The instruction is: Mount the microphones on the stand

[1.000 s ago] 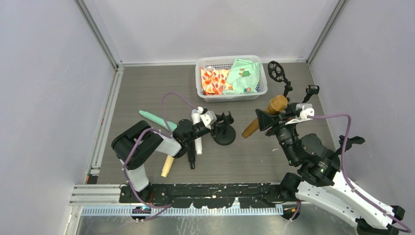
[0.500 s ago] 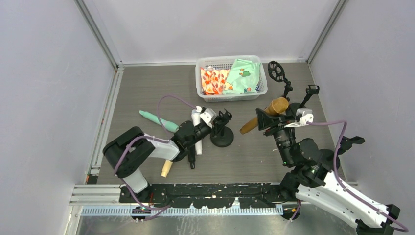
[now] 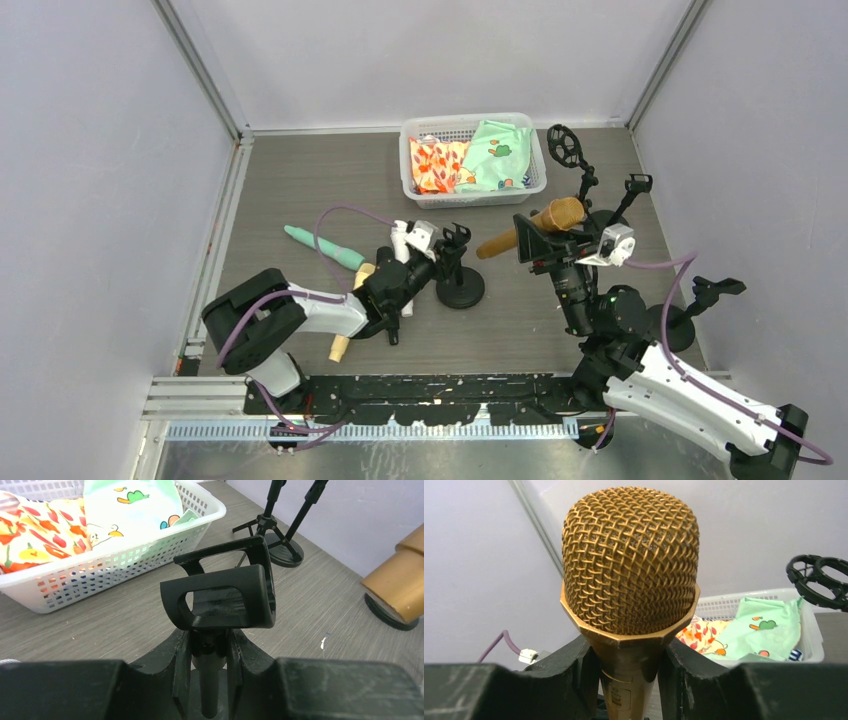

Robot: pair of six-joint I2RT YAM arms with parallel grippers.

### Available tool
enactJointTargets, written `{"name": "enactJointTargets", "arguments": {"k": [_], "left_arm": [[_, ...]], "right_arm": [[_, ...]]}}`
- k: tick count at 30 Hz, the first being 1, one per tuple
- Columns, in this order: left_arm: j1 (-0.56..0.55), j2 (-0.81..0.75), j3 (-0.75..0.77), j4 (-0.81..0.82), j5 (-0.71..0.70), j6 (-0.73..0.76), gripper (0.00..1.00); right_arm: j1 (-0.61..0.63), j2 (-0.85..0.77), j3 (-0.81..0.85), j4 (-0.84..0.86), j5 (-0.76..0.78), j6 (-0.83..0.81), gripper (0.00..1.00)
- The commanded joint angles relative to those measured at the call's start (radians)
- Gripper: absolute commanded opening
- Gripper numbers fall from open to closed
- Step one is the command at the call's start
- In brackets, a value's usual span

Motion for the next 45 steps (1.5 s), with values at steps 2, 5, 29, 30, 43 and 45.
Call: {"name": "enactJointTargets", "arguments": {"k": [2,5,29,30,43,45], "left_arm": [[-0.003,-0.046,0.013,0.047,-0.009,-0.131,0.01],[-0.003,-0.022,0.000,0.107,0.020,-0.149,0.01],[-0.004,0.010,-0.021,0.146,0.099,-0.187,0.00],[-0.003,0.010,-0.021,0.148,0.103,-0.188,0.00],[-0.005,0.011,-0.020,0.160,0.123,-0.255,0.00],[-0.008,0.014,-0.019,0.160,0.124,-0.259,0.00]], "right_arm": [[0.002,0.034,0.012,0.170,-0.082,-0.048,0.01],[0.001,0.065,0.021,0.198,-0.105,-0.076,0.01],[0.001,0.229,0.077,0.306,-0.154,-0.176,0.01],[0.001,0.235,0.072,0.318,-0.151,-0.179,0.01],[0.001,0.301,-0.017,0.346,-0.219,-0.217,0.01],[0.002,0.301,-0.022,0.306,-0.243,-0.233,0.01]]}}
